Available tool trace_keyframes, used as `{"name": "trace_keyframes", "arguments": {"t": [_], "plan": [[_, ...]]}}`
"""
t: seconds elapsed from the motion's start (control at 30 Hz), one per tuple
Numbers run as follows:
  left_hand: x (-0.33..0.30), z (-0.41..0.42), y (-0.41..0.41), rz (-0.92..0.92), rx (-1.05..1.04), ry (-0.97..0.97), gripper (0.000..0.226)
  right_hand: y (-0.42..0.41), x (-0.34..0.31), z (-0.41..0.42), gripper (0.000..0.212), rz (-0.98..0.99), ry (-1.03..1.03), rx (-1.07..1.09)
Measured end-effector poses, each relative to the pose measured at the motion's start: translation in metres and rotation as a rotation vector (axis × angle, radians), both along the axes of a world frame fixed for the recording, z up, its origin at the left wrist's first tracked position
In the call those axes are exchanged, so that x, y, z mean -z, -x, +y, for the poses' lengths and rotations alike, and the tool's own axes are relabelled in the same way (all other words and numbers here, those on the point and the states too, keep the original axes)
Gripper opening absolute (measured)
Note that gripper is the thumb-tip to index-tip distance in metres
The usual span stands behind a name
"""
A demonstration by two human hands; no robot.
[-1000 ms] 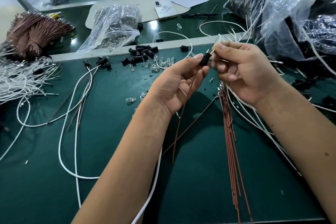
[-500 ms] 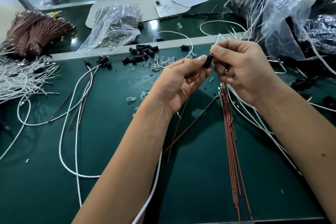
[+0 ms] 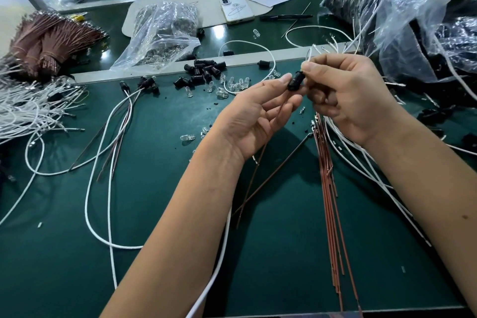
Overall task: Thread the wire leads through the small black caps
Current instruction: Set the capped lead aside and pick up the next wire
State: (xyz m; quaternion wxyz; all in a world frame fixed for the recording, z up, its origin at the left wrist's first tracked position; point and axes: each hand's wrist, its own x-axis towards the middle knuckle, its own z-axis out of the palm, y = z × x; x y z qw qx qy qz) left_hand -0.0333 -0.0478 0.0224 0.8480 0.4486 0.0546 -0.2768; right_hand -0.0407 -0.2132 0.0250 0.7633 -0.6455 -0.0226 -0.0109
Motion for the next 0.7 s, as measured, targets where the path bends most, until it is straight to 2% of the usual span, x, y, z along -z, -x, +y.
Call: {"name": "trace_keyframes", "arguments": {"t": [0.1,0.23,0.37,0.53,0.7], "plan": [[-0.0019,0.0007,-0.0002,0.028,0.009,0.034,0.017,-0.0004,-0.0005,-0.0007,0.016,0.017,-0.027,0.0],[-0.0021,0.0025,-0.0023,0.052,0.02,0.1,0.041,-0.0012,-0.0006,-0.0028,0.016,0.027,-0.06,-0.004],[-0.0019,0.0025,-0.0019,0.037,0.027,0.133,0.015,-0.0008,-0.0006,-0.0024,0.016,0.03,-0.082,-0.01],[0.0014,0.0016,-0.0019,0.025,0.025,0.164,0.029,-0.0001,-0.0011,-0.0026,0.012,0.034,-0.185,-0.071],[0.0015,0.0014,-0.0027,0.024,0.009,0.152,0.024,-0.001,0.0001,-0.0042,0.011,-0.003,-0.195,-0.092]]}}
